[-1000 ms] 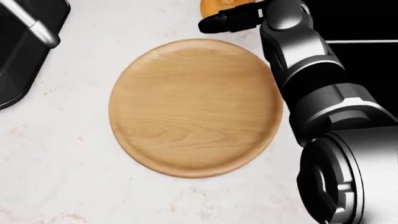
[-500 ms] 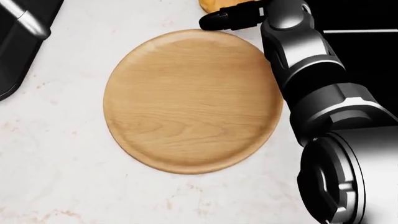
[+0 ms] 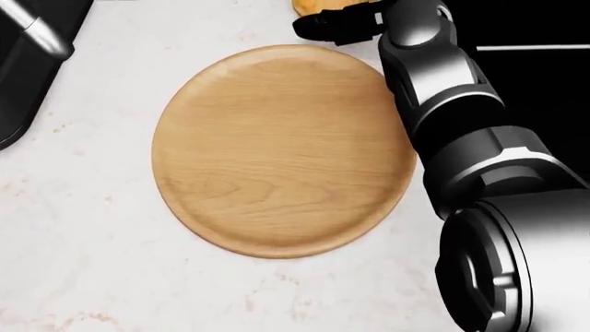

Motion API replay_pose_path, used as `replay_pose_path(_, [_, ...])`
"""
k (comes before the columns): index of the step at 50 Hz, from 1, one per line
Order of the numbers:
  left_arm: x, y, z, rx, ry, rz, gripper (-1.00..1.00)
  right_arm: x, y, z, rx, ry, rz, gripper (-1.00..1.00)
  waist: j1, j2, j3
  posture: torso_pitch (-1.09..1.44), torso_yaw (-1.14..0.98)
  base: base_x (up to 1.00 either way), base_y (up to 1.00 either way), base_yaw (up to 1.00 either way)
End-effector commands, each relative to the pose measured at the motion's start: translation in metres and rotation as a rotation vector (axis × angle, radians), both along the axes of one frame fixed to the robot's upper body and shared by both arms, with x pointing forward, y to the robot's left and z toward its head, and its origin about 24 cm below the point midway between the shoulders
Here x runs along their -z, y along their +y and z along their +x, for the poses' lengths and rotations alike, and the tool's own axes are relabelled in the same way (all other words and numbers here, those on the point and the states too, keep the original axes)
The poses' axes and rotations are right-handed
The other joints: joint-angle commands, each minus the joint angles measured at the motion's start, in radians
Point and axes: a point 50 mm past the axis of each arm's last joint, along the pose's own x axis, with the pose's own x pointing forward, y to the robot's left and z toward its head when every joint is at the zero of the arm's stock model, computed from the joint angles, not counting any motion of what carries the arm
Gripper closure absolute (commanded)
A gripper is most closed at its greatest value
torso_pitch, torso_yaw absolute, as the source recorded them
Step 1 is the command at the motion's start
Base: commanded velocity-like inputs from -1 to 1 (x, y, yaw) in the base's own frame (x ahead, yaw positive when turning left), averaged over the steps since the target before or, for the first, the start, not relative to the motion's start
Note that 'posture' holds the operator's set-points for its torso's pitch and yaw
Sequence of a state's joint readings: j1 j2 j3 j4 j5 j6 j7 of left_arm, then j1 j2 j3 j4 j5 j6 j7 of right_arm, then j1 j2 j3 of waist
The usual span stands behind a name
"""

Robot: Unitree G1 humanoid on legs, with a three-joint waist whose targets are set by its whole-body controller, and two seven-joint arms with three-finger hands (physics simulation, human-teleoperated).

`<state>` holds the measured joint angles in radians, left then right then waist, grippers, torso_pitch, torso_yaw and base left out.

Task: Place the pastries on the plates.

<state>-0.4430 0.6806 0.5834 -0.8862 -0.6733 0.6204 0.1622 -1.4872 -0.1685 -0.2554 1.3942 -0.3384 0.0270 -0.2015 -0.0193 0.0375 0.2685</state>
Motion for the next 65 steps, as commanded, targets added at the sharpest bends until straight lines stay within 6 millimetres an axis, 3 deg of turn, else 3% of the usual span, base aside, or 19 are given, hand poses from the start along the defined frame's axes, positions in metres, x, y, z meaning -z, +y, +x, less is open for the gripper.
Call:
replay_pose_path(1, [-0.008, 0.001, -0.007, -0.012, -0.059, 0.009, -1.00, -0.023, 0.003, -0.001, -0.014, -0.077, -0.019, -0.47, 0.000, 0.005, -0.035, 0.34, 0.00, 0.00, 0.00, 0.00])
replay_pose_path(10, [-0.011, 0.001, -0.007, -0.016, -0.066, 0.013, -1.00, -0.022, 0.002, -0.001, -0.014, -0.074, -0.067, -0.05, 0.001, 0.004, -0.034, 0.34, 0.00, 0.00, 0.00, 0.00])
replay_pose_path(25, [-0.013, 0.004, -0.013, -0.029, -0.078, 0.016, -1.00, -0.018, 0.003, -0.001, -0.024, -0.058, -0.170, 0.38, 0.001, 0.007, -0.039, 0.34, 0.00, 0.00, 0.00, 0.00])
replay_pose_path(32, [-0.013, 0.003, -0.012, -0.033, -0.078, 0.021, -1.00, -0.029, -0.002, -0.002, 0.022, -0.134, -0.152, 0.58, 0.003, 0.007, -0.040, 0.34, 0.00, 0.00, 0.00, 0.00])
replay_pose_path(38, [-0.013, 0.004, -0.012, -0.035, -0.075, 0.014, -1.00, -0.043, -0.005, -0.004, 0.059, -0.202, -0.139, 0.99, 0.005, 0.007, -0.034, 0.34, 0.00, 0.00, 0.00, 0.00])
replay_pose_path(52, [-0.013, 0.004, -0.007, -0.040, -0.076, 0.005, -1.00, -0.076, -0.009, -0.008, 0.008, -0.282, -0.131, 1.00, 0.008, 0.005, -0.017, 0.34, 0.00, 0.00, 0.00, 0.00])
replay_pose_path(65, [-0.008, 0.002, -0.003, -0.042, -0.060, 0.008, -1.00, -0.104, -0.012, -0.014, -0.174, -0.294, -0.209, 1.00, 0.001, 0.004, -0.017, 0.34, 0.00, 0.00, 0.00, 0.00])
